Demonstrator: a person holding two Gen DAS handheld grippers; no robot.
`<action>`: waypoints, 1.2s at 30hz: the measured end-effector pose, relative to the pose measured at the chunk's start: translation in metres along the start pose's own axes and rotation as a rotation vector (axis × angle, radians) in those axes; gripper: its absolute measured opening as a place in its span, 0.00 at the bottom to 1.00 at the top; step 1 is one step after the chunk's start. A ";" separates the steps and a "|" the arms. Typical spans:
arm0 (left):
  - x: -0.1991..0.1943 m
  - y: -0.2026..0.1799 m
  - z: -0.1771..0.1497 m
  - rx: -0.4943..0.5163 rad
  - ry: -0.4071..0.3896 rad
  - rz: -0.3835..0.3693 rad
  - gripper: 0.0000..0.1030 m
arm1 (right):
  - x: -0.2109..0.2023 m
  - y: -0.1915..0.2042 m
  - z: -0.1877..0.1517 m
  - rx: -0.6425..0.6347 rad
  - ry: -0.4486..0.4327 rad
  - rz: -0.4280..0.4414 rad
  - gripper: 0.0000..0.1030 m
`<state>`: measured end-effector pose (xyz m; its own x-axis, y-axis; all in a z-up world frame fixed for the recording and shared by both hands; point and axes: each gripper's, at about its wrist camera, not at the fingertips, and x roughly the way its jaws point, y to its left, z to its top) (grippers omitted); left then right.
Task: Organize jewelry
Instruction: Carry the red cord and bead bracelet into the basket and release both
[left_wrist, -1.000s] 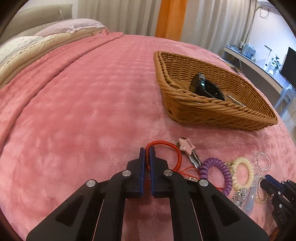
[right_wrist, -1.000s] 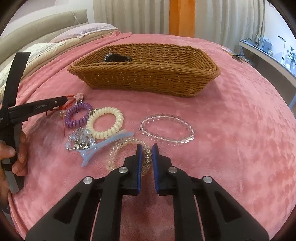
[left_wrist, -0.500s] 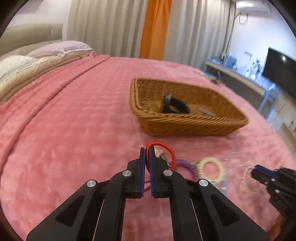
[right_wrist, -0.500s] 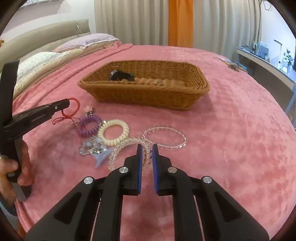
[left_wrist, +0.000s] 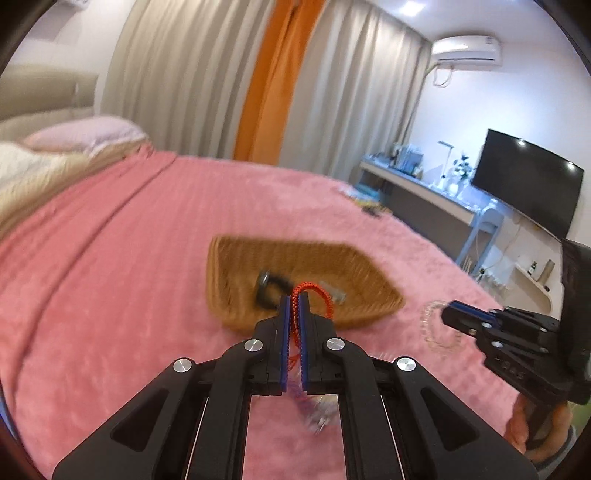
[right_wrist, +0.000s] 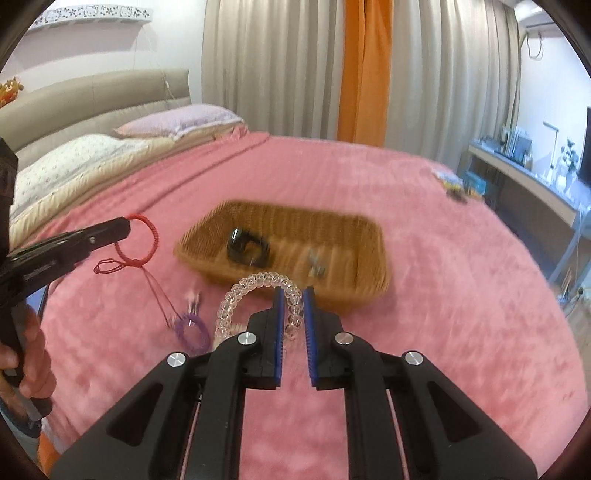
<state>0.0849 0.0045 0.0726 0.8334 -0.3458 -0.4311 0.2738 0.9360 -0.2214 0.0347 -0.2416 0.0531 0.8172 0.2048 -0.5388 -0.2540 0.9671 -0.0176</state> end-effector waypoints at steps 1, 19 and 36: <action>0.001 -0.004 0.009 0.011 -0.011 -0.003 0.02 | 0.001 -0.002 0.009 -0.007 -0.013 -0.012 0.08; 0.109 0.013 0.072 -0.051 -0.030 0.054 0.02 | 0.125 -0.042 0.075 0.100 0.069 -0.034 0.08; 0.175 0.040 0.024 -0.091 0.161 0.037 0.35 | 0.211 -0.049 0.046 0.149 0.312 0.003 0.11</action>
<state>0.2531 -0.0172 0.0093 0.7526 -0.3239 -0.5733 0.1937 0.9410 -0.2773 0.2434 -0.2391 -0.0204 0.6128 0.1736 -0.7709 -0.1586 0.9827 0.0951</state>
